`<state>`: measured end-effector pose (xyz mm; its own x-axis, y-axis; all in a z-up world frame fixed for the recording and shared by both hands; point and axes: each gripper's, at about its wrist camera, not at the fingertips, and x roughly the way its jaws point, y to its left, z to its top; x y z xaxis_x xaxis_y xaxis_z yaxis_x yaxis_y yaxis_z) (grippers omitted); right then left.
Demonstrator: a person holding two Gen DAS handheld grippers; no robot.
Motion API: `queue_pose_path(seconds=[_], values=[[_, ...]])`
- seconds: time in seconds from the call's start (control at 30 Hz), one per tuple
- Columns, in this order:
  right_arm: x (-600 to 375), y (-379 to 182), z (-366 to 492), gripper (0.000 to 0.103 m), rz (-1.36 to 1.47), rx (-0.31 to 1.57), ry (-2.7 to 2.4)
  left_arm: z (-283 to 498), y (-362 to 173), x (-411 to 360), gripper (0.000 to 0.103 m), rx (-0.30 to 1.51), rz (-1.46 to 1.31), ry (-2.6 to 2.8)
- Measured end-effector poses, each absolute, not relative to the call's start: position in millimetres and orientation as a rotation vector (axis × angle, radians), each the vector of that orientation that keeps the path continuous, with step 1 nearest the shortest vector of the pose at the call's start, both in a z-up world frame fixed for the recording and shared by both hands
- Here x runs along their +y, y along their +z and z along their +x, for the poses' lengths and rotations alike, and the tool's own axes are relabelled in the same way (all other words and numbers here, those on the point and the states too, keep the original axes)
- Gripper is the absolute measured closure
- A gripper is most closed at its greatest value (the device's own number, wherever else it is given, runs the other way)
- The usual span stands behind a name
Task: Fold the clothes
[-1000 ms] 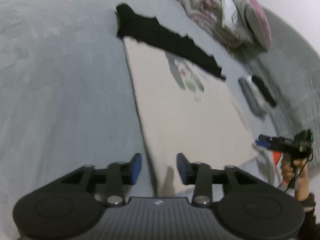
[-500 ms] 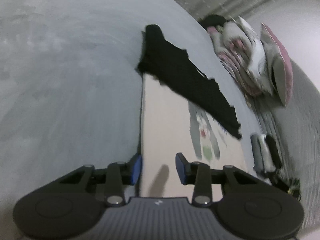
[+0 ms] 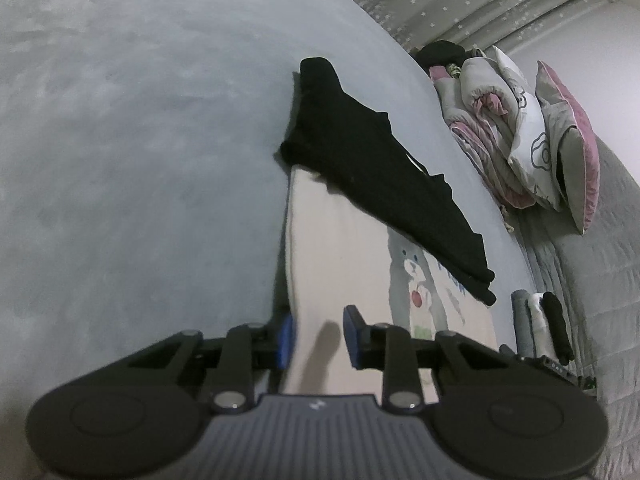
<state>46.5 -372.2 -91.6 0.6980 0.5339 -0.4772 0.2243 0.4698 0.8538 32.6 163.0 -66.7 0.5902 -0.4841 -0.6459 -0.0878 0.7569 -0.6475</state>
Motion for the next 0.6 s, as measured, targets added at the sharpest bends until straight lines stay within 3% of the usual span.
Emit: queue_pose_path(seconds=[0.17, 0.23, 0.3, 0.5, 0.6], values=[[-359, -87, 51, 0.074, 0.997, 0.809, 0.206, 32, -66, 160, 0.075, 0.917, -0.667, -0.246], [-351, -83, 52, 0.074, 0.936, 0.809, 0.199, 31, -65, 158, 0.080, 0.917, -0.644, -0.233], [-340, -77, 53, 0.089, 0.843, 0.818, 0.178, 30, -63, 155, 0.097, 0.919, -0.599, -0.207], [-314, -58, 49, 0.091, 0.536, 0.790, 0.077, 27, -61, 149, 0.096, 0.904, -0.527, -0.188], [-306, -60, 47, 0.084, 0.468, 0.779, 0.077, 25, -59, 147, 0.095, 0.894, -0.504, -0.184]])
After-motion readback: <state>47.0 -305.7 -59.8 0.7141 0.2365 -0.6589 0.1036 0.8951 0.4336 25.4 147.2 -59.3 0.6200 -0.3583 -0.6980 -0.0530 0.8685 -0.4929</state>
